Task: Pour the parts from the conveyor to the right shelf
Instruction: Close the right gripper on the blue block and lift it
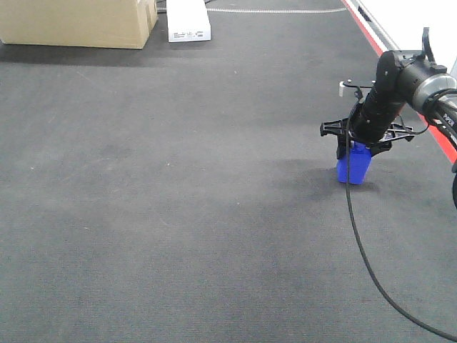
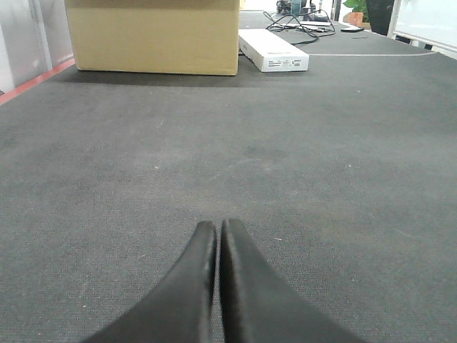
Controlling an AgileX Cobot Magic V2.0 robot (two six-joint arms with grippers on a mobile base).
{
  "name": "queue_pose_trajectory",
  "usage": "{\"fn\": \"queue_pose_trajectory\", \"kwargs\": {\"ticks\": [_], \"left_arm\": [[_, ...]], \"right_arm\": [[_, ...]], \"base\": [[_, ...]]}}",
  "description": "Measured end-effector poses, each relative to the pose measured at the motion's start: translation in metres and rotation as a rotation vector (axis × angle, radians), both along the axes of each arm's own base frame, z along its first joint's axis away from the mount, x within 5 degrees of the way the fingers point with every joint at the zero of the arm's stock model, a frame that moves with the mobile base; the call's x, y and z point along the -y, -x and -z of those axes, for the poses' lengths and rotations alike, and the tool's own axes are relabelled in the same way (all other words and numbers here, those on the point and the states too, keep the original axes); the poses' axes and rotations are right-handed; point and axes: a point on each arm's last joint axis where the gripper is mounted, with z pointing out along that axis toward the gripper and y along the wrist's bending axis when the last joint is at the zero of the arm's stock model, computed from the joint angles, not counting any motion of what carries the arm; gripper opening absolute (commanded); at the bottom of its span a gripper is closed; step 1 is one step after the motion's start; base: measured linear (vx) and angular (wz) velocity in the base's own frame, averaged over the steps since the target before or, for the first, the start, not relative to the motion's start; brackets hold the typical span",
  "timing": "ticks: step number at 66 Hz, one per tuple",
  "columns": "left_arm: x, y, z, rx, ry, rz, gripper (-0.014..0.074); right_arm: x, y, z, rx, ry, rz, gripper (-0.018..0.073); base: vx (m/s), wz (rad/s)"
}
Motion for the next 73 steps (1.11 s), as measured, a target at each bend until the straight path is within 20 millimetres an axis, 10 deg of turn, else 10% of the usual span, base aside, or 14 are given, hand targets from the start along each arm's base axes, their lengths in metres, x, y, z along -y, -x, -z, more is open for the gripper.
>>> {"fn": "queue_pose_trajectory", "kwargs": {"ticks": [14,28,48,73], "left_arm": [[0.0,0.0,0.0,0.0,0.0,0.0,-0.0006],[0.0,0.0,0.0,0.0,0.0,0.0,-0.0006],[0.0,0.0,0.0,0.0,0.0,0.0,-0.0006],[0.0,0.0,0.0,0.0,0.0,0.0,-0.0006]], "right_arm": [[0.001,0.005,-0.025,0.041,0.002,-0.001,-0.0009],[-0.005,0.028,-0.11,0.214,-0.006,-0.028,-0.0007],[-0.063,0.106,-0.243,0.537,0.02,-0.193,-0.0005],[-0.079,0.188,-0.326,0.79,0.064,-0.271,-0.0005]], "base": [[0.0,0.0],[0.0,0.0],[0.0,0.0],[0.0,0.0]]}}
